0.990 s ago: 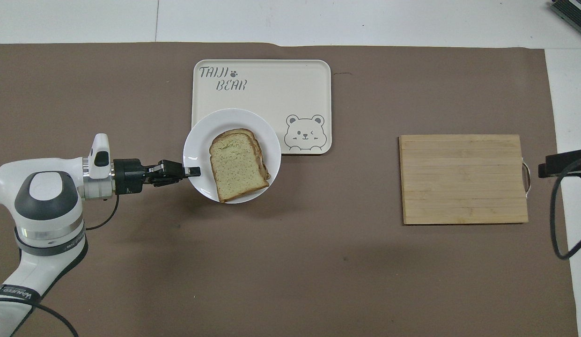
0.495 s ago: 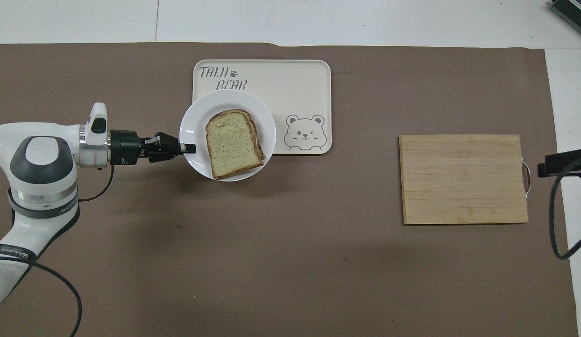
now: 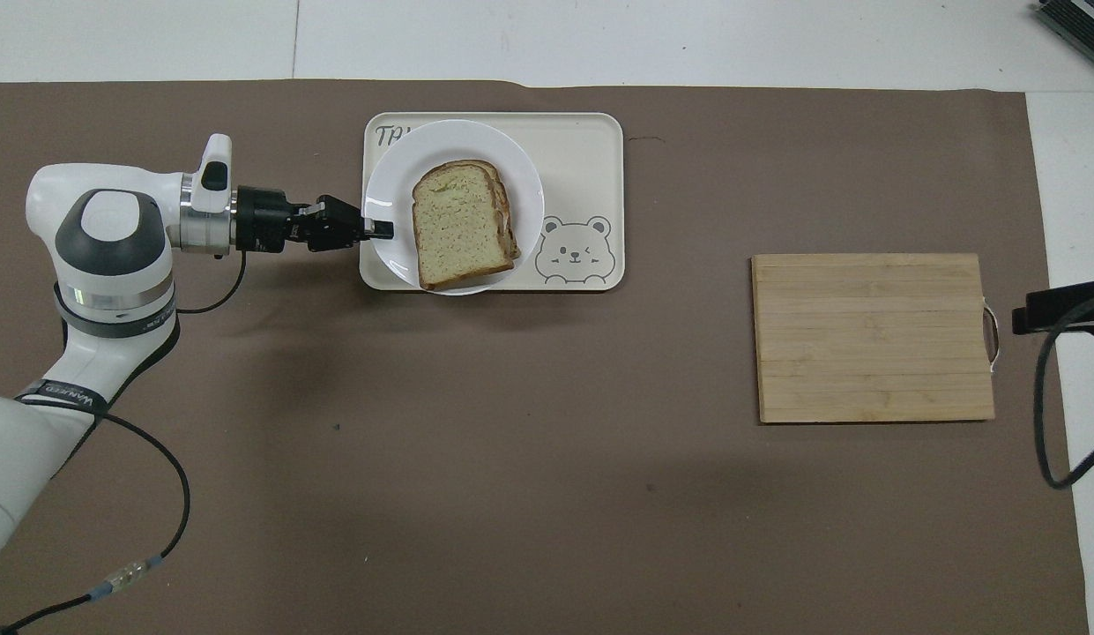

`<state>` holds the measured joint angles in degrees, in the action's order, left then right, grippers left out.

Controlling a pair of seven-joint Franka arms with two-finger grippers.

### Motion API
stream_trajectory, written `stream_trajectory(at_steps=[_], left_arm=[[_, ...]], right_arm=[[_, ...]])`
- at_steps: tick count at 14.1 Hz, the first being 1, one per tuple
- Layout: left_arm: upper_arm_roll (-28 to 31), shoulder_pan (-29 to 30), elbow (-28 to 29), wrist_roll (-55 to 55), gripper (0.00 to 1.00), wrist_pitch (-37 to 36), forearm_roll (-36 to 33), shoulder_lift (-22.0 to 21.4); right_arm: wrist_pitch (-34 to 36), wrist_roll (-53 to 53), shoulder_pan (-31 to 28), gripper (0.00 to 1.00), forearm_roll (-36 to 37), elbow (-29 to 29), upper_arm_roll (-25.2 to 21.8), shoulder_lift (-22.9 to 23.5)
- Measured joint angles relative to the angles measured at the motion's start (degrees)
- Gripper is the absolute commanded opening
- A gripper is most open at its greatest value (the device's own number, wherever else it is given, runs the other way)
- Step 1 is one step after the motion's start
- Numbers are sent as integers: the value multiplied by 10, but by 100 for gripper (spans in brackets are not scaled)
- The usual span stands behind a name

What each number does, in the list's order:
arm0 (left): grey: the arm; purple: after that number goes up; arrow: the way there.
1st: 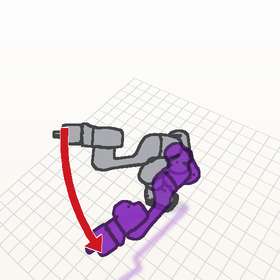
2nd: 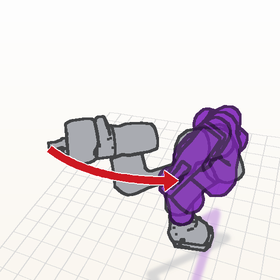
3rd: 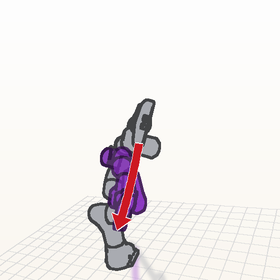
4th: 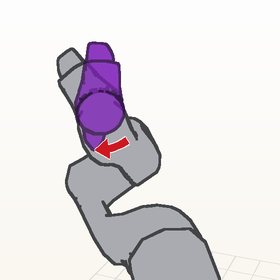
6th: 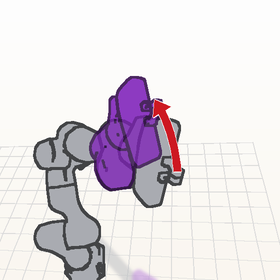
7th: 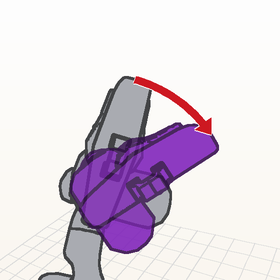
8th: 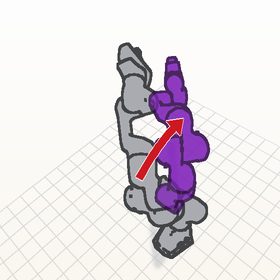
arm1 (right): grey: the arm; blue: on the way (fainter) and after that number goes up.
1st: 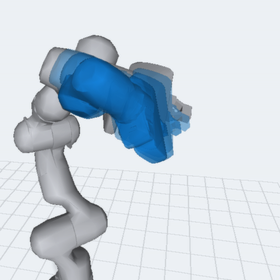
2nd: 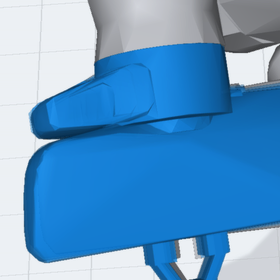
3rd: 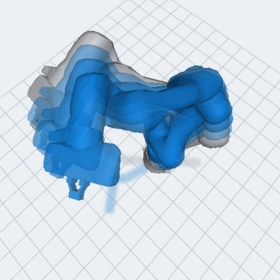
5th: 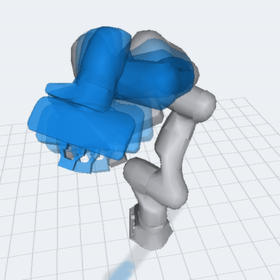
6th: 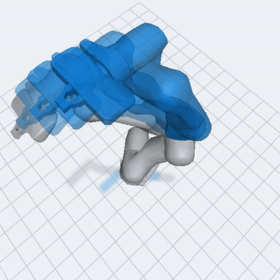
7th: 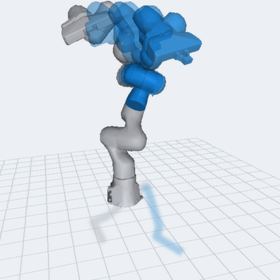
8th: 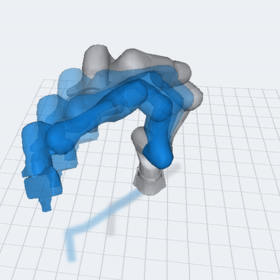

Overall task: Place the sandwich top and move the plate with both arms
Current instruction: 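Slide the plate with the left gripper onto the bear tray, then open the left gripper to release the plate rim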

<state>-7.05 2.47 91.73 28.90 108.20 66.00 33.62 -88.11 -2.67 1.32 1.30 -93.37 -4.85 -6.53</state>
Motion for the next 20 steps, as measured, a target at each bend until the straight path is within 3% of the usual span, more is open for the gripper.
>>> stream_trajectory(at_steps=[4, 20], left_arm=[[-12, -1, -51, -2, 0, 2, -13, 40], [-14, -25, -55, -5, 0, 57, -32, 80]], right_arm=[[0, 0, 0, 100, 0, 0, 0, 0], [0, 0, 0, 100, 0, 0, 0, 0]])
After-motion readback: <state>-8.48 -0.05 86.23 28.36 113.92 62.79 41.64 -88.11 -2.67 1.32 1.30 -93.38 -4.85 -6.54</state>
